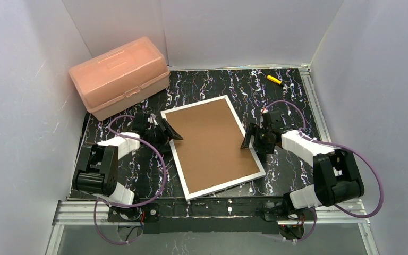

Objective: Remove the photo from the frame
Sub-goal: Turn over the photo frame at the center of the board.

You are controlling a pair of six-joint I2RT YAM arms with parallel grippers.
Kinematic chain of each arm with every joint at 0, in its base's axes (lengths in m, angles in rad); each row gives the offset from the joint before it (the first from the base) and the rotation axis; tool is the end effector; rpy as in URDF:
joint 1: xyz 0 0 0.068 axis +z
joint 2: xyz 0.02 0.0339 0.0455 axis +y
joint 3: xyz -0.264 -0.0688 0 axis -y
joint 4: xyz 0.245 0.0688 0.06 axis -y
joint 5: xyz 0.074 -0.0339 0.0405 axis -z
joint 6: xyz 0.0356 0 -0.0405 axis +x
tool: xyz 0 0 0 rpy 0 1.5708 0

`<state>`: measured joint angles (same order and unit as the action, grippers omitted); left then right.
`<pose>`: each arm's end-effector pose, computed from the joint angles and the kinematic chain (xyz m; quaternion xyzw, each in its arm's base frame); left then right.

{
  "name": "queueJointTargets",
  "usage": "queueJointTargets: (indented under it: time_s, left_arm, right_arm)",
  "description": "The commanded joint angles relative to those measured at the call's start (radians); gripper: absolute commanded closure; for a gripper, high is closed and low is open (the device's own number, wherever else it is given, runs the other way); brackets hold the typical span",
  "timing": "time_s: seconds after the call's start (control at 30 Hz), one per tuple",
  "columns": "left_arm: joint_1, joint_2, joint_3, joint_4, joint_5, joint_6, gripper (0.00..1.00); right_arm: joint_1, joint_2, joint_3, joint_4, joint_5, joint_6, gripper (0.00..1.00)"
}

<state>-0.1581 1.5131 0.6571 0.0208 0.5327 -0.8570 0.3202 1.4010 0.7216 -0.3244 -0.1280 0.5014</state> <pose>0.2746 -0.0621 0.1538 -0.2193 0.8782 -0.3832 0.1838 0.2476 0.0869 0.1742 0.0689 0.9558 0.1678 0.2314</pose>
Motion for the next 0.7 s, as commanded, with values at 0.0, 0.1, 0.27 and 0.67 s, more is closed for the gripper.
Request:
queueJointTargets:
  time_s: [0.0,0.1,0.27,0.67]
  left_arm:
    - [0.002,-0.016,0.07,-0.14,-0.05,0.078,0.21]
    - [0.002,-0.023,0.095,-0.199,-0.094,0.095,0.19]
    - [0.002,-0.02,0.136,-0.267,-0.12,0.125,0.18]
    - [0.0,0.171,0.324,-0.233,-0.059,0.122,0.24]
  right_arm:
    - [0.001,0.015,-0.013,0.049,-0.036,0.007,0.09]
    - [0.001,0.018,-0.019,0.058,-0.064,0.012,0.09]
    - [0.02,0.013,-0.034,0.057,-0.109,0.02,0.11]
    - [0.121,-0.023,-0.042,0.054,-0.097,0.087,0.11]
